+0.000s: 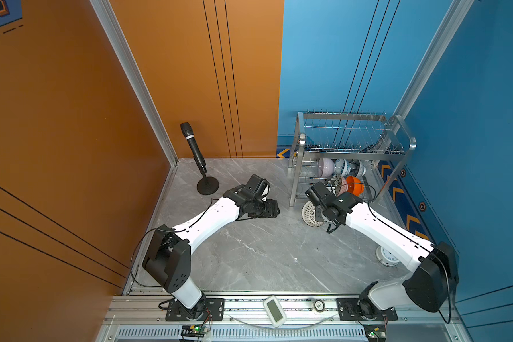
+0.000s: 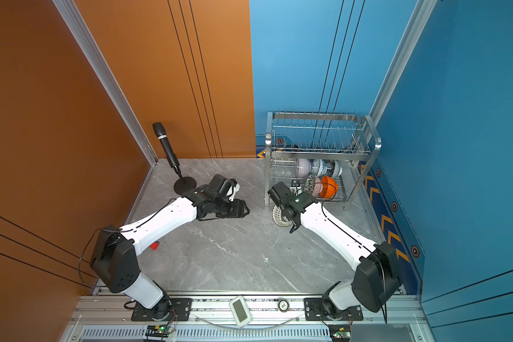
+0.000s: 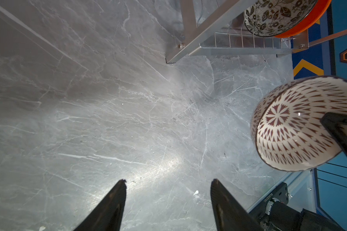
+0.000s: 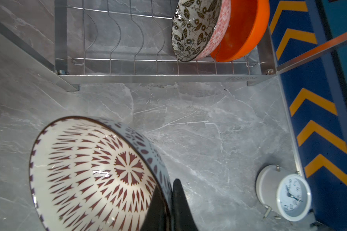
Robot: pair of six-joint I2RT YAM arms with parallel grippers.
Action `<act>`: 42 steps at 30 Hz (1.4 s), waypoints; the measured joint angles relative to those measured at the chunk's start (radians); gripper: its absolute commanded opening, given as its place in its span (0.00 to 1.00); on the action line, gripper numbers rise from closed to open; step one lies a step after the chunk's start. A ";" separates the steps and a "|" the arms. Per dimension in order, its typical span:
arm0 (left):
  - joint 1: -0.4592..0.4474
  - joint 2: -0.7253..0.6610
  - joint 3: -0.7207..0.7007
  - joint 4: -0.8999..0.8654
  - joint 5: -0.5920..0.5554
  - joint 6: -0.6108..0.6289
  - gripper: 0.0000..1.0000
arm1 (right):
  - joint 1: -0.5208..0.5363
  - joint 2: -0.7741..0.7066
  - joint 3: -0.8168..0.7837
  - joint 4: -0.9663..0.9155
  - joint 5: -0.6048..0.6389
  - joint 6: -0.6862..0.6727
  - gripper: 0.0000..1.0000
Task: Load bowls into a dish rack
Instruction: Place the bowl in the dish rack.
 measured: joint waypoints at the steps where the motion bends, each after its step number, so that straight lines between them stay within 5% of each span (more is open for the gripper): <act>1: 0.003 -0.005 -0.002 0.000 -0.001 0.000 0.68 | -0.002 0.005 0.009 -0.009 0.014 -0.008 0.00; 29: 0.014 -0.021 -0.019 0.000 -0.034 -0.027 0.66 | -0.005 0.220 0.214 -0.111 0.484 -0.255 0.00; 42: 0.018 -0.011 -0.018 0.000 -0.053 -0.027 0.66 | -0.066 0.292 0.229 -0.094 0.564 -0.336 0.00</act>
